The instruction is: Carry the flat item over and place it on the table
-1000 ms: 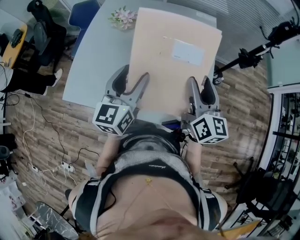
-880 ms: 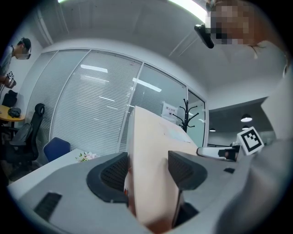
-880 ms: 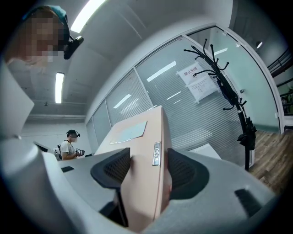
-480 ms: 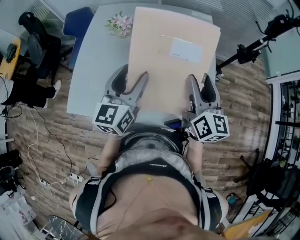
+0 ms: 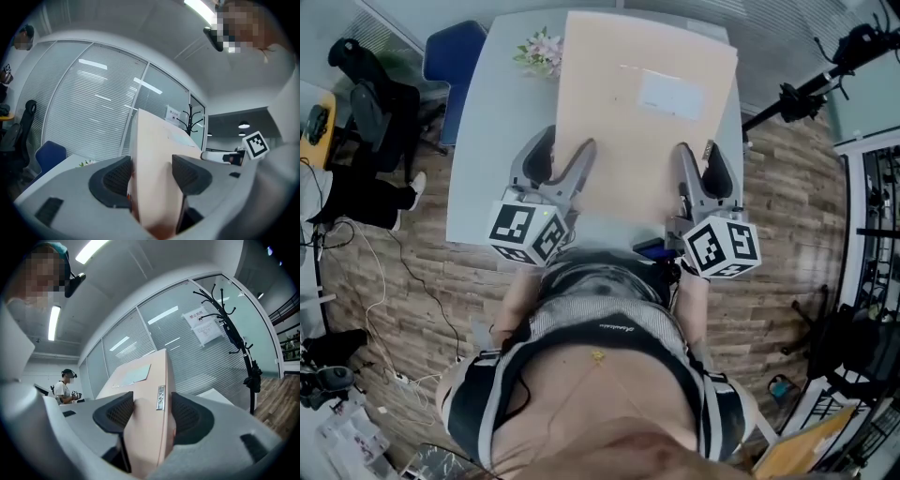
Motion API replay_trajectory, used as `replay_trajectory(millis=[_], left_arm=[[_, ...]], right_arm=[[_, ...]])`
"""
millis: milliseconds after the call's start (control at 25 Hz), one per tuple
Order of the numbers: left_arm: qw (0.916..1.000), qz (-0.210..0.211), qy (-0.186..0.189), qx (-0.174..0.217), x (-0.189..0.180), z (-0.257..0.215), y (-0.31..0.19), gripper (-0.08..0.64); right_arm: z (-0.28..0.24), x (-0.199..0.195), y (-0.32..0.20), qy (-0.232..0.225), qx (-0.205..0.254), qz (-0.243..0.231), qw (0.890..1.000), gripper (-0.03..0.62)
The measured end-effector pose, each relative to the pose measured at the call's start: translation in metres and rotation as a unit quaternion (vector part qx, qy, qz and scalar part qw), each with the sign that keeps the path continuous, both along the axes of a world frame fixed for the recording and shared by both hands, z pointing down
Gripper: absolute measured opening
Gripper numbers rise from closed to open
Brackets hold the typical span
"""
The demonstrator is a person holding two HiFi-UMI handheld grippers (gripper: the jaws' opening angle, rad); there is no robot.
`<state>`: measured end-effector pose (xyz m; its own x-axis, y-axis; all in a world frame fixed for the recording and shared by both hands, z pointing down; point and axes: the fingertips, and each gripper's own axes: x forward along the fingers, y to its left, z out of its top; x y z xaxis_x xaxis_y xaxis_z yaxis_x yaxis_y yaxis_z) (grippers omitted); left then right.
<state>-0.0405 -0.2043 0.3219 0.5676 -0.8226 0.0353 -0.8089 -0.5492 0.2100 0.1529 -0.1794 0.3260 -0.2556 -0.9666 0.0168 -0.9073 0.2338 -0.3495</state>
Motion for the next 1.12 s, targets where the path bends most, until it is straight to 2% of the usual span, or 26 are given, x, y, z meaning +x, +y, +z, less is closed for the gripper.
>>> replay_trajectory(millis=[440,1120], left_arm=[[0.9999,0.005,0.005,-0.012,-0.027,0.009,-0.003,0.267],[0.9997,0.008,0.007,-0.021,-0.034,0.016,0.006,0.267]], right_arm=[[0.007,-0.028,0.000,0.007,-0.013,0.004,1.000,0.245],[0.012,-0.034,0.010,0.009,-0.022,0.009,1.000,0.244]])
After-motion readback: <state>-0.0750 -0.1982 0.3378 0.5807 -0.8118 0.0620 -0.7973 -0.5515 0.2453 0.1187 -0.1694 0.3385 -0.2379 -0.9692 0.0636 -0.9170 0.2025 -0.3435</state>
